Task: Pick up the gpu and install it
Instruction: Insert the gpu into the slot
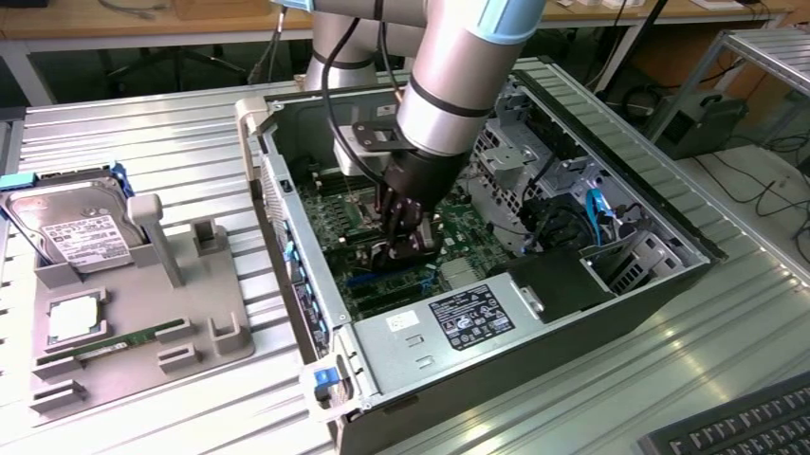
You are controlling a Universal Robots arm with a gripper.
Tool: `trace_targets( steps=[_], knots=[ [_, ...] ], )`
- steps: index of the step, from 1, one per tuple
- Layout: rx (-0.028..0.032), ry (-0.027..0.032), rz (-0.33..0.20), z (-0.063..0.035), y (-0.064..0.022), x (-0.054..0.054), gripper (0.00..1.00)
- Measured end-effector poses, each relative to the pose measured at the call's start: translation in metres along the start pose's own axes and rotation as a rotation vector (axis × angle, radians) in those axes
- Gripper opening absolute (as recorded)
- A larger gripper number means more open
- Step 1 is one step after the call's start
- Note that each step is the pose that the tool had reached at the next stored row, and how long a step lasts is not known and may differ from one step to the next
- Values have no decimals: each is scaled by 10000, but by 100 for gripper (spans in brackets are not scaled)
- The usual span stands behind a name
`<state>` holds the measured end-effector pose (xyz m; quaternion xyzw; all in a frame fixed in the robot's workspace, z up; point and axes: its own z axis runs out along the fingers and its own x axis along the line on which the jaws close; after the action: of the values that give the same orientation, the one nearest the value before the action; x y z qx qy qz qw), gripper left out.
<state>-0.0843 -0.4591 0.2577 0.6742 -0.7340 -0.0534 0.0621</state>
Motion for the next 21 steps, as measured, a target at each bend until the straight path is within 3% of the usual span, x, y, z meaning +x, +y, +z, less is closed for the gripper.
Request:
trace_targets(
  steps=[21],
  knots=[
    [-2,41,-435,115,6,-64,26]
  ],
)
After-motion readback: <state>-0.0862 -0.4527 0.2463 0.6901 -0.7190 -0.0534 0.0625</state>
